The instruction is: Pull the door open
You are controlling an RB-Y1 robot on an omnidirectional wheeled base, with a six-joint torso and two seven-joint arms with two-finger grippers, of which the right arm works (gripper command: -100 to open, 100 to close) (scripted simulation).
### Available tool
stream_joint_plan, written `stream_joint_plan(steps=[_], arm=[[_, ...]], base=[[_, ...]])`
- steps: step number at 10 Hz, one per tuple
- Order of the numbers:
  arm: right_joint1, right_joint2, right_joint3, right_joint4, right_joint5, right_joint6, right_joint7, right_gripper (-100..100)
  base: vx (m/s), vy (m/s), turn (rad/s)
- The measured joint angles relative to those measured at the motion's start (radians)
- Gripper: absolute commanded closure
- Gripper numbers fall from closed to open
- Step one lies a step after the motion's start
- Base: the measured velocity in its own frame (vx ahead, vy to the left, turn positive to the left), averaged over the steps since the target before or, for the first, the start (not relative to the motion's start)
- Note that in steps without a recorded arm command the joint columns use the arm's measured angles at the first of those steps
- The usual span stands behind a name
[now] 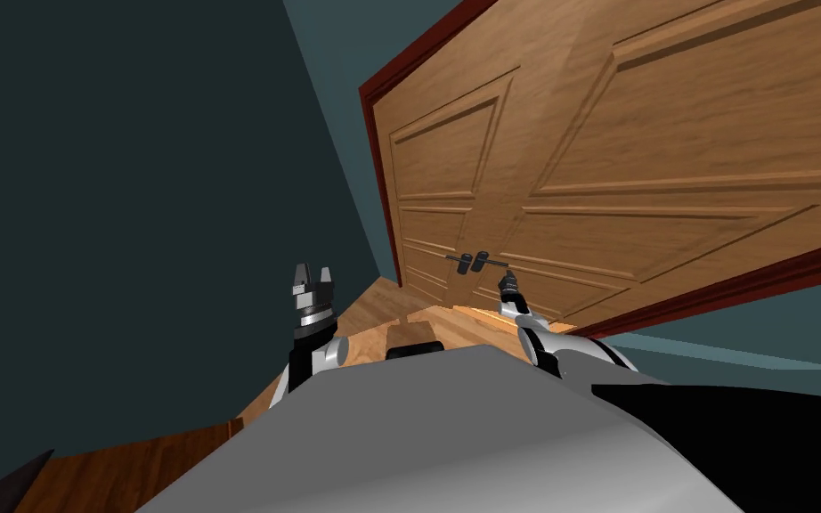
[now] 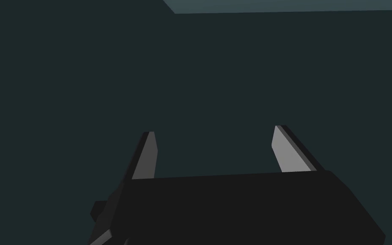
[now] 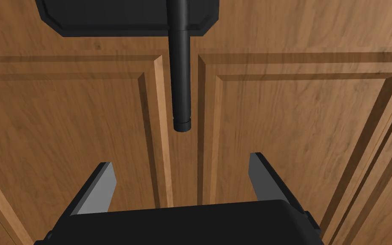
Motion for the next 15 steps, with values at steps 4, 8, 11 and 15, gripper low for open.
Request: stream_joint_plan(steps=[4,8,11,15], arm=[[0.027,-0.023,-0.015,0.011,-0.006,-0.004,-0.004,-100],[0.022,-0.012,-0.018,-0.008,-0.007,0.006,0.006,-100],[0.0,-0.003,-0.007,0.035,-0.003,-0.012,0.0,-100],[0.019,0.007,-0.015,-0.019,-0.007,0.01,0.01,100]], base=[[0.09,-0.203,-0.034],[0.221,0.0,0.119],[0.065,0.03,0.008],[-0.002,0.002,0.0]])
